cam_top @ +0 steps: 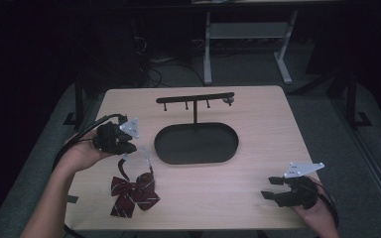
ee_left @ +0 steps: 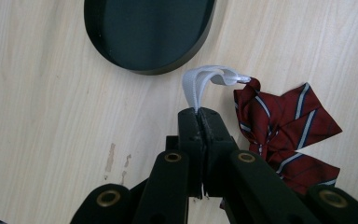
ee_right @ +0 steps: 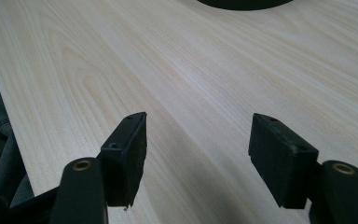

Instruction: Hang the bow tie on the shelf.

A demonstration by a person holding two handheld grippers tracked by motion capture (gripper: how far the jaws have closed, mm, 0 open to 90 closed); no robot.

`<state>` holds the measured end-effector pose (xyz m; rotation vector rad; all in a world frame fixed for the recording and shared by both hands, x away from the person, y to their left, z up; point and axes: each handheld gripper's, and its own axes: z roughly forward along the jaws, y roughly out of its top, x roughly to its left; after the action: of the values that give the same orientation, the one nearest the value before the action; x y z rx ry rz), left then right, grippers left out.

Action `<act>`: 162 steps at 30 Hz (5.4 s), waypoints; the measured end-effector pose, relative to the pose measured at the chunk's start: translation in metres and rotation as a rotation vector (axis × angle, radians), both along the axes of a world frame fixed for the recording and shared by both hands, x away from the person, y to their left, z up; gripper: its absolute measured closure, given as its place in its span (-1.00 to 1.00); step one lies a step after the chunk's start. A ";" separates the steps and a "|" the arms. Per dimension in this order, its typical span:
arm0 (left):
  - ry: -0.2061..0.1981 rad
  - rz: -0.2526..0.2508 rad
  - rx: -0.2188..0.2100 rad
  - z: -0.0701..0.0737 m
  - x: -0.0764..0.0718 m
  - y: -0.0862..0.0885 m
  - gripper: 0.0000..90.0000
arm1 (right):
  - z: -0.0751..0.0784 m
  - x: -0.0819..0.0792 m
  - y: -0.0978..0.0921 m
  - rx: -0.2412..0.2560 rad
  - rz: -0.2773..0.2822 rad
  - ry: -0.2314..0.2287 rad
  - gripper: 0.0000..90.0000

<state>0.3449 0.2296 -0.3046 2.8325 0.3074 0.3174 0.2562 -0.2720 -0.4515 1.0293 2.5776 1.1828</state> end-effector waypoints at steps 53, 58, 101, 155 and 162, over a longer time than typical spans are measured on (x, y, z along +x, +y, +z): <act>-0.066 -0.089 0.000 0.049 -0.007 -0.028 0.97 | -0.001 0.002 -0.007 0.017 -0.020 0.002 -0.19; -0.069 -0.094 0.000 0.052 -0.002 -0.031 0.97 | -0.001 0.002 -0.007 0.020 -0.021 0.002 -0.19; -0.032 -0.042 -0.016 0.067 0.044 -0.041 0.97 | -0.001 0.005 -0.008 0.033 -0.012 0.003 -0.19; -0.008 0.039 0.022 0.066 0.121 -0.079 0.96 | -0.001 0.007 -0.010 0.048 -0.007 0.012 -0.19; -0.007 0.054 0.040 0.062 0.125 -0.079 0.96 | -0.001 0.007 -0.011 0.051 -0.005 0.015 -0.19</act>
<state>0.4695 0.1503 -0.2424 2.8652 0.3806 0.3490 0.2631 -0.2825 -0.4528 1.0577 2.5674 1.2506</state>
